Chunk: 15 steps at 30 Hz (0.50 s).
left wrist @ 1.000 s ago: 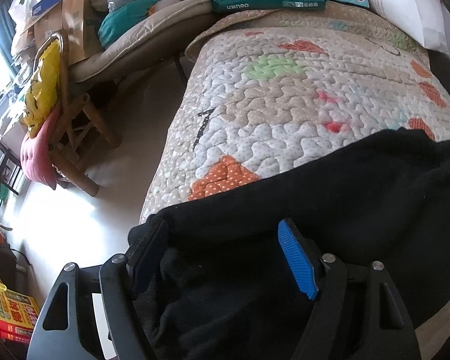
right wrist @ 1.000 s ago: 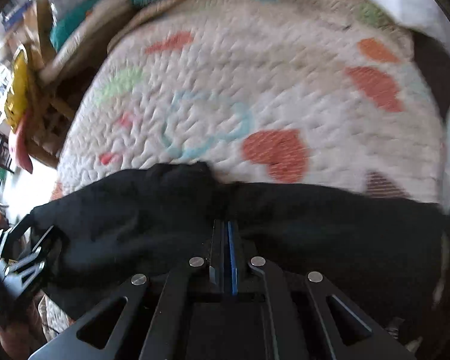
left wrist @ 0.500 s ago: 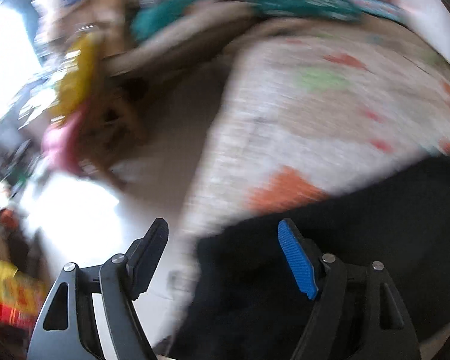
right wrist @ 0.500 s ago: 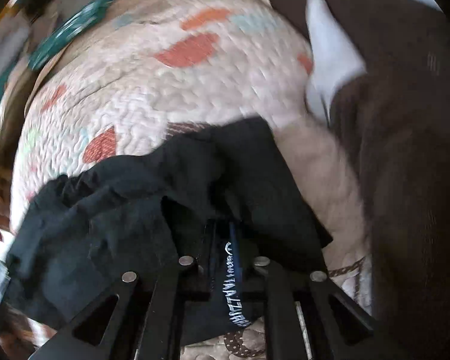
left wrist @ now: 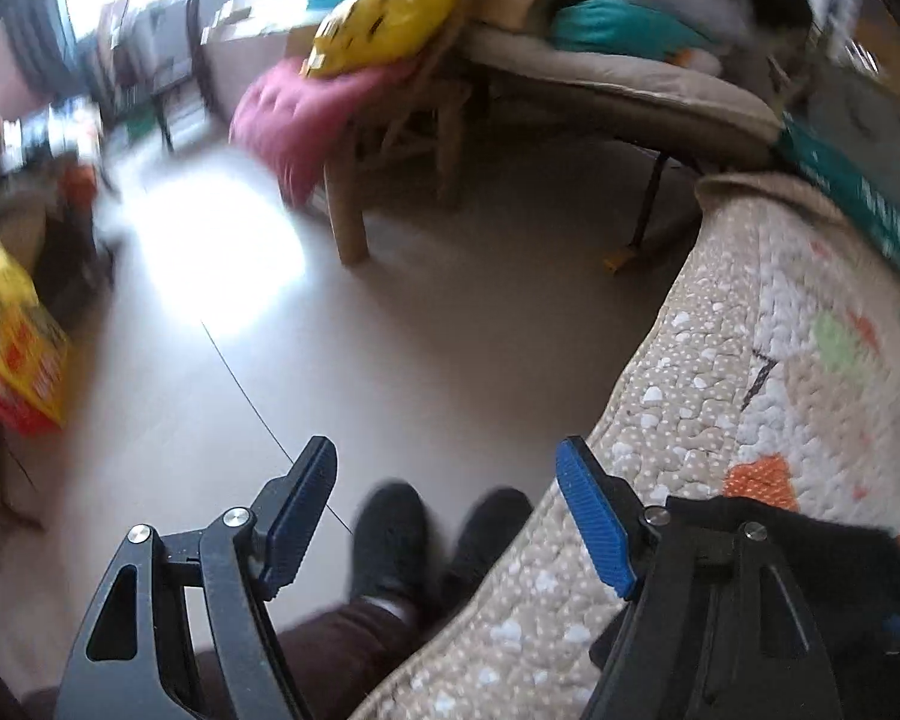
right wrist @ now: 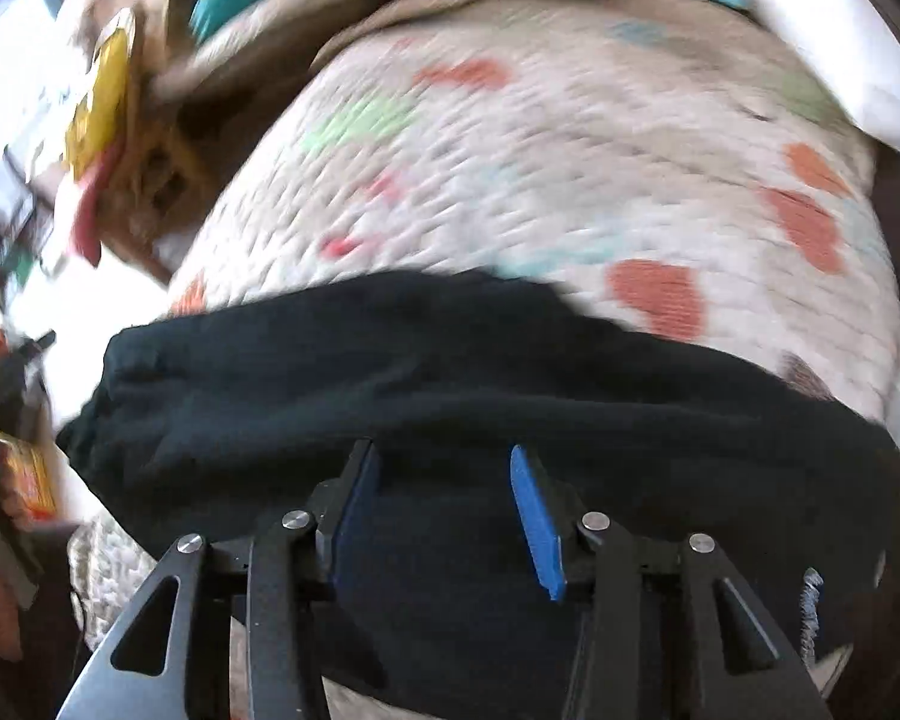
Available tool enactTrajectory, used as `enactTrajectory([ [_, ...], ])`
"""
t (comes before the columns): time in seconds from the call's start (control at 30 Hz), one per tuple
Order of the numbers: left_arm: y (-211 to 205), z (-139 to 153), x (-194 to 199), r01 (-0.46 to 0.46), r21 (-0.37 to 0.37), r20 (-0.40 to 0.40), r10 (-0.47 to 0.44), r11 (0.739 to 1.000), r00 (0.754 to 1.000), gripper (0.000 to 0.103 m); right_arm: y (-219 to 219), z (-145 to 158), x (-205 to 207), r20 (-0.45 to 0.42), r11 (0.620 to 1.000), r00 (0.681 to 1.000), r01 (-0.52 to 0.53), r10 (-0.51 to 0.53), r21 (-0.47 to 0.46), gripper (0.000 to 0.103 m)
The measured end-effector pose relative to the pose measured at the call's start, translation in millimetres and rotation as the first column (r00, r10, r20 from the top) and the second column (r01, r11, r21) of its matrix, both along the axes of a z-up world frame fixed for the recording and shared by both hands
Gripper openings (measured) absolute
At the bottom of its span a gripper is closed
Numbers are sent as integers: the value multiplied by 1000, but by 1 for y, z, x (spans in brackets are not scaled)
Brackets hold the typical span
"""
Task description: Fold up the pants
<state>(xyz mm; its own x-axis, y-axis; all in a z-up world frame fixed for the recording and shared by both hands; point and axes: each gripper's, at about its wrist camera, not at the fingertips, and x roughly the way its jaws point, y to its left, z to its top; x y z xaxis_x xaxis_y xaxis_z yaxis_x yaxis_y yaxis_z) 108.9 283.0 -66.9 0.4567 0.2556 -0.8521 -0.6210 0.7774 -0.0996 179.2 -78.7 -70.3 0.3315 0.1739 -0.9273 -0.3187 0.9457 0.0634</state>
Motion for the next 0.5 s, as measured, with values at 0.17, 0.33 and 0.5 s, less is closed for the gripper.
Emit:
enactTrajectory([
  [0.17, 21, -6, -18, -19, -189, 51, 29, 982, 998, 75, 76, 10, 5, -13, 945, 947, -320, 322, 72, 57],
  [0.33, 21, -6, -27, 6, -260, 79, 15, 966, 997, 75, 152, -1, 18, -14, 836, 836, -548, 548, 13, 59],
  [0.5, 20, -20, -42, 29, -353, 86, 2, 935, 996, 75, 206, -30, 40, -97, 773, 767, -632, 635, 59, 60],
])
